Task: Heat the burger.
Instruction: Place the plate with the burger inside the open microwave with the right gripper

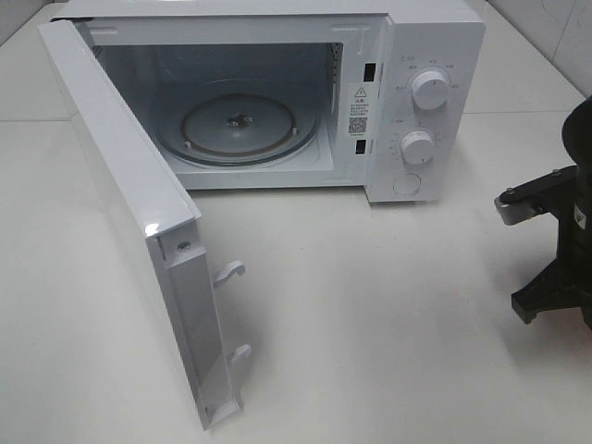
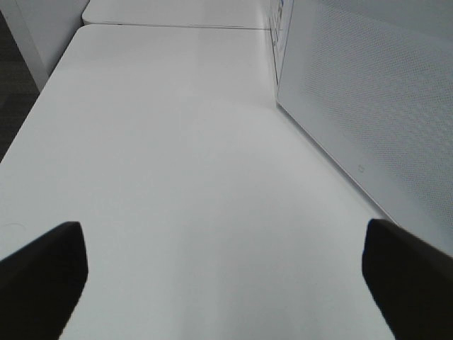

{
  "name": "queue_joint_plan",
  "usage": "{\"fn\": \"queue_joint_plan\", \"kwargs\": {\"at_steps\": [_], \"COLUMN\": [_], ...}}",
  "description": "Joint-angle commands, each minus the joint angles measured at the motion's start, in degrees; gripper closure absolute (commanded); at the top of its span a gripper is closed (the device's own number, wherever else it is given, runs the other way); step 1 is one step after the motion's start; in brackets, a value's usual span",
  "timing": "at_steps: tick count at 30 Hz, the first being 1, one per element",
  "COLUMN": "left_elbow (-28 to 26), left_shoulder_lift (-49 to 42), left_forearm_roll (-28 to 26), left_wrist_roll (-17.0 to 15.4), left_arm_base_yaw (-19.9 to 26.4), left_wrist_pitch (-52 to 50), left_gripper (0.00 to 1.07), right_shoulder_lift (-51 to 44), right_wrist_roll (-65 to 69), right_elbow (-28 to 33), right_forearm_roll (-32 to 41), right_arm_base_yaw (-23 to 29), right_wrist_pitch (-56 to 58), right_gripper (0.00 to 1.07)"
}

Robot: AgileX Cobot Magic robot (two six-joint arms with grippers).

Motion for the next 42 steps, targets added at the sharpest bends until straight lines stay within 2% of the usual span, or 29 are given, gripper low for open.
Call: {"fn": "queue_joint_plan", "kwargs": {"at_steps": [1,10,19,29,35,37,42], "left_elbow": [0.1,0.1,0.1,0.1,0.1,0.1,0.1], "left_shoulder_lift": [-0.8,-0.8,-0.8,-0.8,-0.8,-0.8,-0.8], "left_forearm_roll": [0.1,0.1,0.1,0.1,0.1,0.1,0.1], "left_wrist_roll": [-0.1,-0.1,-0.1,-0.1,-0.1,-0.1,-0.1], "left_arm_base_yaw": [-0.3,-0.3,-0.3,-0.3,-0.3,-0.3,-0.3], "left_wrist_pitch": [-0.9,-0.9,-0.9,-0.9,-0.9,-0.9,-0.9], "left_gripper": [0.09,0.09,0.09,0.09,0.09,0.09,0.09], "right_shoulder_lift": [-2.2,-5.6,-9.0,-15.9,-17.0,-17.6,-18.0], "right_wrist_roll": [0.9,1.5,2.3,3.8,5.0,5.8,7.3], "right_elbow": [0.0,0.1,4.4,9.6,9.6,9.6,9.6], "right_forearm_roll": [-2.9,-3.2,-3.0,-2.9,-2.9,-2.9,-2.9], "right_arm_base_yaw": [2.1,5.3,8.9,16.0,18.7,22.2,26.0], "right_wrist_pitch": [4.0,7.8,7.9,10.1,12.0,13.0,14.4], "right_gripper": [1.07,1.07,1.07,1.07,1.07,1.07,1.06]}}
